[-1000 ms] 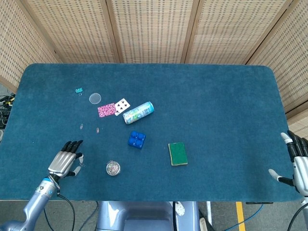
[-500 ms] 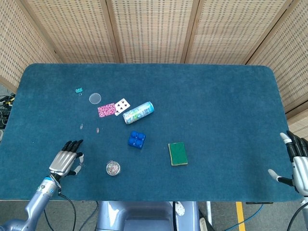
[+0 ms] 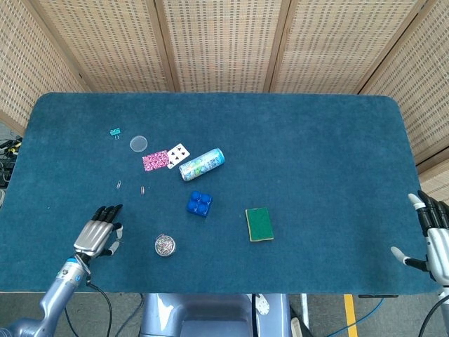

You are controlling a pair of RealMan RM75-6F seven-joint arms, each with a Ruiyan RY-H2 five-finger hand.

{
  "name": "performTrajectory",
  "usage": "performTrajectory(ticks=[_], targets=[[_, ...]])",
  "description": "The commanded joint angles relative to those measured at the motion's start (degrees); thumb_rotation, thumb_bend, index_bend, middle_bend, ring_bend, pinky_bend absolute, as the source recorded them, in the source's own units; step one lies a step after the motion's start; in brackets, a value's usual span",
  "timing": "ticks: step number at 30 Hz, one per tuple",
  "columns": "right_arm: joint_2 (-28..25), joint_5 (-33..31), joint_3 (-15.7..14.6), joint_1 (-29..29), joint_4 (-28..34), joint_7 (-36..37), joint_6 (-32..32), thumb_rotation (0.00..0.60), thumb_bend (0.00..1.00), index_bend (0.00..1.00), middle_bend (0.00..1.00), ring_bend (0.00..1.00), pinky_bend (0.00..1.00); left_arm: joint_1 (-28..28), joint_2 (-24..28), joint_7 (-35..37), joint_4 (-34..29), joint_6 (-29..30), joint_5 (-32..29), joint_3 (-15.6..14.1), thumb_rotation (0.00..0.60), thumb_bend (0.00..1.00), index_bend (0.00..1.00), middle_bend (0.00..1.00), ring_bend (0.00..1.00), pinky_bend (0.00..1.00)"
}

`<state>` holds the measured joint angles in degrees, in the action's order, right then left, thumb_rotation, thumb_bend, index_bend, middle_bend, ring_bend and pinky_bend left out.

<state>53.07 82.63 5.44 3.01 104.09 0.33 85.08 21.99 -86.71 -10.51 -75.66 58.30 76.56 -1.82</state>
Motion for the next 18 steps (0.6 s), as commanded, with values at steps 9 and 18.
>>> performTrajectory(ticks=[9,18], targets=[[-0.1,0.02,-0.01,0.0,0.0,0.3,-0.04,0.6,0.0,0.0,0.0,0.0,0.0,0.01,-0.44,0.02,0.14,0.21,0.21,0.24,0.6,0.42,0.61,0.0,0.0,0.0],[-0.1,-0.08,0.0,0.08,0.02,0.23,-0.18,0.6,0.0,0.0,0.0,0.0,0.0,-0.02,-0.3,-0.18,-0.27,0.83,0.32,0.61,0.6,0.45,0.65,0.0,0.0,0.0]])
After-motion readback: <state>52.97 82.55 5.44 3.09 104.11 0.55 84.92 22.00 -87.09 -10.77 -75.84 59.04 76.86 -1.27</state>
